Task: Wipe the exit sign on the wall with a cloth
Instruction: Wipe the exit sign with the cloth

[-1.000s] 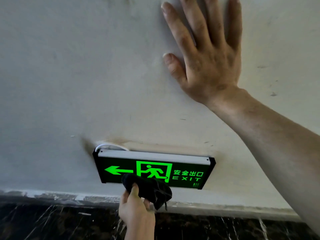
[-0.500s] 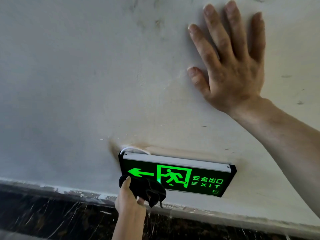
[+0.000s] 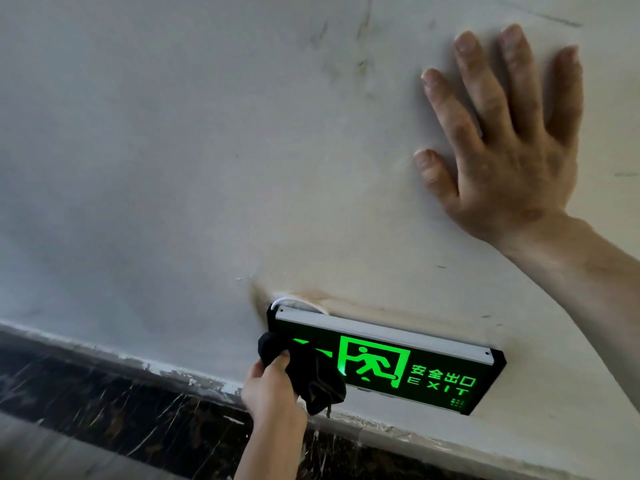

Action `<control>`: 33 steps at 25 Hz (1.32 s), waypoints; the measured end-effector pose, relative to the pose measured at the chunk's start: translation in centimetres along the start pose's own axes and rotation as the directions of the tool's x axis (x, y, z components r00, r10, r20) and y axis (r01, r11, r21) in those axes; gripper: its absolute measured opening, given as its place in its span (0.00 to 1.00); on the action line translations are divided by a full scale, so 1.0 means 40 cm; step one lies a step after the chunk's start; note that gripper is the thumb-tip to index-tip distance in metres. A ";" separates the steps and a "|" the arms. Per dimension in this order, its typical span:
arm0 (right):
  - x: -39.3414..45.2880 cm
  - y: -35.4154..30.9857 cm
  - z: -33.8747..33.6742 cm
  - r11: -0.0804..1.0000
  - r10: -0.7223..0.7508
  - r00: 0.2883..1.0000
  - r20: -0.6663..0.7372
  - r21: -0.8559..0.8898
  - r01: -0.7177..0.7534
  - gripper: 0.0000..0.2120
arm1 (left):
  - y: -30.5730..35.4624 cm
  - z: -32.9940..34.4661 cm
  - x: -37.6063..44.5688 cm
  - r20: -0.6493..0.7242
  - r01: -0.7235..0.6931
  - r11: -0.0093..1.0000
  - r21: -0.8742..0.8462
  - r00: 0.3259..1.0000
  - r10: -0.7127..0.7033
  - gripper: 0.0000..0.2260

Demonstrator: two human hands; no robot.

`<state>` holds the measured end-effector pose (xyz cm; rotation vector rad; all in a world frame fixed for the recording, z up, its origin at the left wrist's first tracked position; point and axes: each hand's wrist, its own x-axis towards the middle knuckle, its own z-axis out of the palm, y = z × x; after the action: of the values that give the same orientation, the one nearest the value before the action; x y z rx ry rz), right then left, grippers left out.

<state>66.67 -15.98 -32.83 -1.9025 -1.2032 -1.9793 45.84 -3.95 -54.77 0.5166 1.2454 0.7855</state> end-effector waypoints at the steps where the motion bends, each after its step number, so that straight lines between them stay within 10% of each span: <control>1: -0.002 -0.002 0.001 1.000 -0.002 1.000 0.000 0.000 0.002 0.29 | 0.006 -0.001 -0.001 0.009 -0.016 1.000 0.005 1.000 0.015 0.06; 18: -0.001 -0.002 0.006 1.000 -0.006 0.999 0.033 0.017 0.006 0.29 | 0.091 -0.049 -0.042 0.375 0.055 0.996 -0.072 0.927 -0.024 0.07; 33: 0.011 -0.004 -0.039 0.996 0.009 0.988 0.155 0.084 -0.022 0.28 | 0.223 -0.039 -0.195 0.785 0.093 0.995 -0.038 0.619 -0.028 0.20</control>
<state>65.26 -16.65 -32.32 -2.0476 -1.2844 -1.7691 41.27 -4.31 -43.73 0.6573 0.3925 0.4421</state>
